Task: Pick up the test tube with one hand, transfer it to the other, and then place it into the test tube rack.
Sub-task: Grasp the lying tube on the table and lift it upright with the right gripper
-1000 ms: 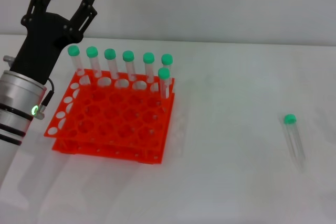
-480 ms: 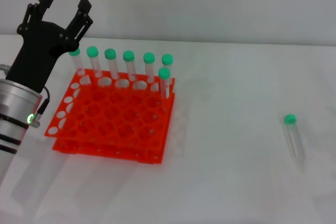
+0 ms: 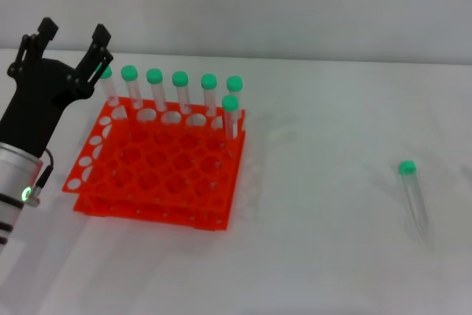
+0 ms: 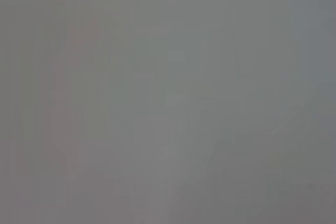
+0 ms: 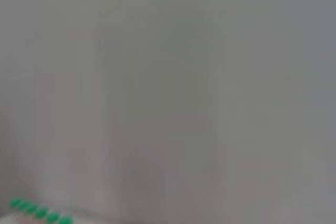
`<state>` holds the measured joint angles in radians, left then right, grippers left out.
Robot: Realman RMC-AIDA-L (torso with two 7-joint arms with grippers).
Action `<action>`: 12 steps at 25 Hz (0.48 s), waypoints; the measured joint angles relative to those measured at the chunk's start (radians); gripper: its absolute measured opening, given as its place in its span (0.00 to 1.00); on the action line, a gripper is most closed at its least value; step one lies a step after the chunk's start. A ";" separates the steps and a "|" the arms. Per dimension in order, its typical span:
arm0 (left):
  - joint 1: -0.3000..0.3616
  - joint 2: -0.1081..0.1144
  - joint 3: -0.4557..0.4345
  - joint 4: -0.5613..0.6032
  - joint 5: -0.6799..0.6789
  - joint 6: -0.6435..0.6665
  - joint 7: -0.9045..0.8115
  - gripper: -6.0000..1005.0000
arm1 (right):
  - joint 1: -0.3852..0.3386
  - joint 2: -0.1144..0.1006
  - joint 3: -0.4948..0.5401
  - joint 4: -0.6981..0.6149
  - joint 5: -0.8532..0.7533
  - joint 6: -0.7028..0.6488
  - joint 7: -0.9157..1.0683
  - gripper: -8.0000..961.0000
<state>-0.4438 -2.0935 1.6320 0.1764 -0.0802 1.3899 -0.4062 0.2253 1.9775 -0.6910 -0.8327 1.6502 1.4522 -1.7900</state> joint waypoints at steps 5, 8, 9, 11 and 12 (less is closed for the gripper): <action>0.025 0.007 -0.007 0.000 -0.008 0.001 0.036 0.87 | 0.027 0.021 -0.030 -0.300 -0.279 0.000 0.388 0.88; 0.033 0.012 -0.011 0.006 -0.042 0.002 0.063 0.87 | 0.050 0.024 -0.116 -0.466 -0.473 -0.030 0.656 0.87; 0.035 0.013 -0.012 0.008 -0.059 0.003 0.066 0.87 | 0.062 0.024 -0.147 -0.514 -0.545 -0.039 0.748 0.87; 0.034 0.014 -0.012 0.006 -0.099 0.001 0.067 0.87 | 0.091 0.025 -0.211 -0.597 -0.673 -0.045 0.904 0.86; 0.031 0.014 -0.012 0.004 -0.119 -0.004 0.067 0.87 | 0.107 0.025 -0.249 -0.632 -0.738 -0.044 0.989 0.86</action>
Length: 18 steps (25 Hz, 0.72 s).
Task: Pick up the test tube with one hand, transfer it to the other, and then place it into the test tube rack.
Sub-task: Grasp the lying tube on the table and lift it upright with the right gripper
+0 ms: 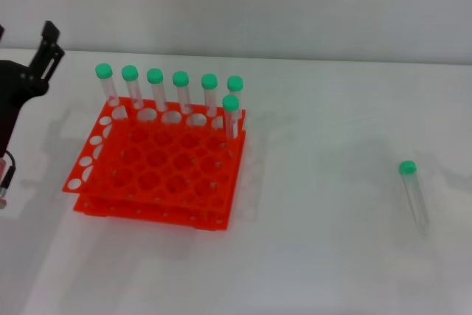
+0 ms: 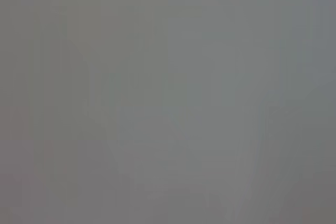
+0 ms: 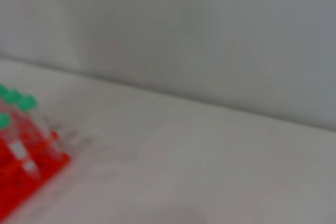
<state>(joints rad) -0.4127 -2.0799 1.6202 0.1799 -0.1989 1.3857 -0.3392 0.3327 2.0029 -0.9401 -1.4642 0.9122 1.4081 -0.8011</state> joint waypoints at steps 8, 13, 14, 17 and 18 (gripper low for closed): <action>-0.003 0.000 0.004 -0.003 -0.030 -0.017 0.054 0.87 | 0.096 0.007 -0.327 -0.147 -0.281 0.044 0.407 0.84; 0.006 0.000 0.001 -0.004 -0.034 0.012 0.135 0.87 | 0.179 0.009 -0.565 -0.166 -0.480 0.137 0.653 0.83; 0.006 0.000 0.000 -0.004 -0.037 0.015 0.141 0.87 | 0.190 0.010 -0.599 -0.163 -0.492 0.145 0.687 0.83; 0.006 0.002 0.000 -0.004 -0.050 0.018 0.150 0.87 | 0.210 0.012 -0.661 -0.145 -0.501 0.139 0.743 0.82; 0.005 0.002 0.000 -0.003 -0.052 0.018 0.151 0.87 | 0.214 0.013 -0.672 -0.132 -0.502 0.130 0.754 0.82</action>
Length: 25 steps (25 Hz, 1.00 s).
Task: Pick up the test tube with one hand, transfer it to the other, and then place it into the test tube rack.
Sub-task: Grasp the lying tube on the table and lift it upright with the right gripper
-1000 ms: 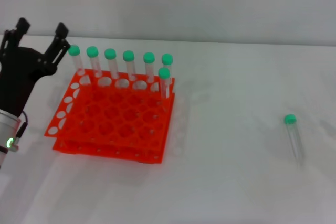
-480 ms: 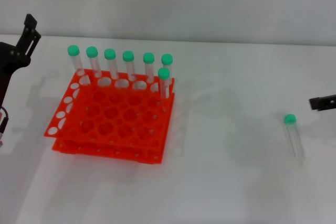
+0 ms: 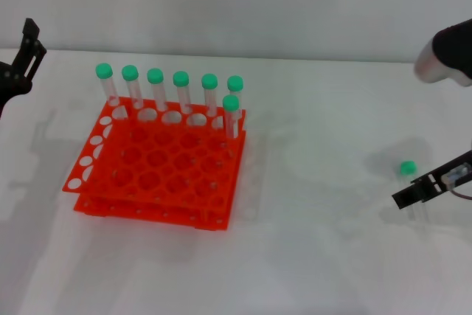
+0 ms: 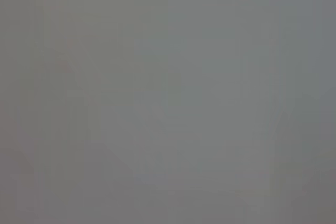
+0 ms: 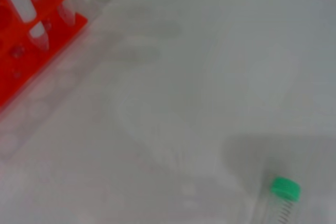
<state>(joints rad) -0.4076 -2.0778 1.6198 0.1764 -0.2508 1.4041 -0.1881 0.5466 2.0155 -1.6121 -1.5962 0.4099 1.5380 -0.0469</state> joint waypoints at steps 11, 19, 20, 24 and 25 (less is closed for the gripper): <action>-0.016 0.004 0.000 0.000 -0.003 -0.008 0.042 0.87 | 0.024 0.001 -0.003 0.174 0.014 -0.121 0.007 0.73; -0.034 0.004 0.000 -0.001 -0.002 -0.030 0.042 0.87 | 0.042 -0.001 0.012 0.246 0.010 -0.129 0.007 0.71; -0.037 0.004 0.000 -0.001 -0.001 -0.040 0.042 0.87 | 0.043 -0.001 0.012 0.249 0.011 -0.129 0.006 0.71; -0.047 0.005 0.000 -0.002 0.004 -0.069 0.042 0.87 | 0.052 -0.001 0.019 0.278 0.014 -0.129 0.002 0.68; -0.048 0.005 0.000 -0.002 0.005 -0.071 0.042 0.87 | 0.063 -0.001 0.023 0.313 0.014 -0.129 0.000 0.66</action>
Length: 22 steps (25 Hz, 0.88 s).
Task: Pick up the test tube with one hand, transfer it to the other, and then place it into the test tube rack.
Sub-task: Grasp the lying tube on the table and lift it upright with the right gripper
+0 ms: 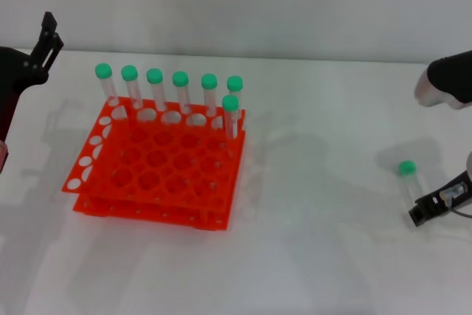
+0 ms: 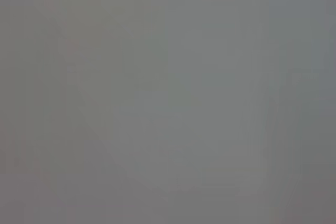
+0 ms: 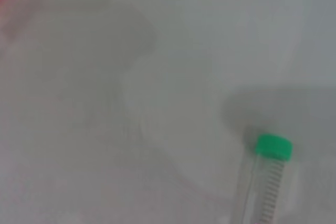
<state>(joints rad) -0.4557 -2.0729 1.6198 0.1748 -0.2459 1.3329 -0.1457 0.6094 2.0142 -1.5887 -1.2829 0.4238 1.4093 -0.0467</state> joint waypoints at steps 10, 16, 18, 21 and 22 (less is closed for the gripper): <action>-0.003 0.001 0.003 0.001 0.001 -0.005 0.000 0.87 | 0.021 0.004 -0.001 0.038 0.001 -0.001 0.005 0.36; -0.003 0.001 0.007 0.002 0.001 -0.005 0.000 0.87 | 0.042 0.003 -0.009 0.056 0.000 -0.009 -0.001 0.23; -0.002 0.001 0.007 0.002 0.001 -0.005 0.000 0.87 | 0.050 0.002 -0.008 0.070 0.001 -0.011 -0.005 0.22; 0.000 0.001 0.008 0.002 0.001 -0.005 0.000 0.87 | 0.051 0.004 -0.005 0.066 0.001 -0.012 -0.014 0.21; 0.000 0.001 0.008 0.002 0.001 -0.005 -0.001 0.87 | 0.049 0.003 -0.003 0.052 0.001 -0.014 -0.016 0.21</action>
<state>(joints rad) -0.4552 -2.0723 1.6282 0.1765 -0.2454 1.3283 -0.1464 0.6584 2.0177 -1.5919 -1.2310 0.4249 1.3950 -0.0626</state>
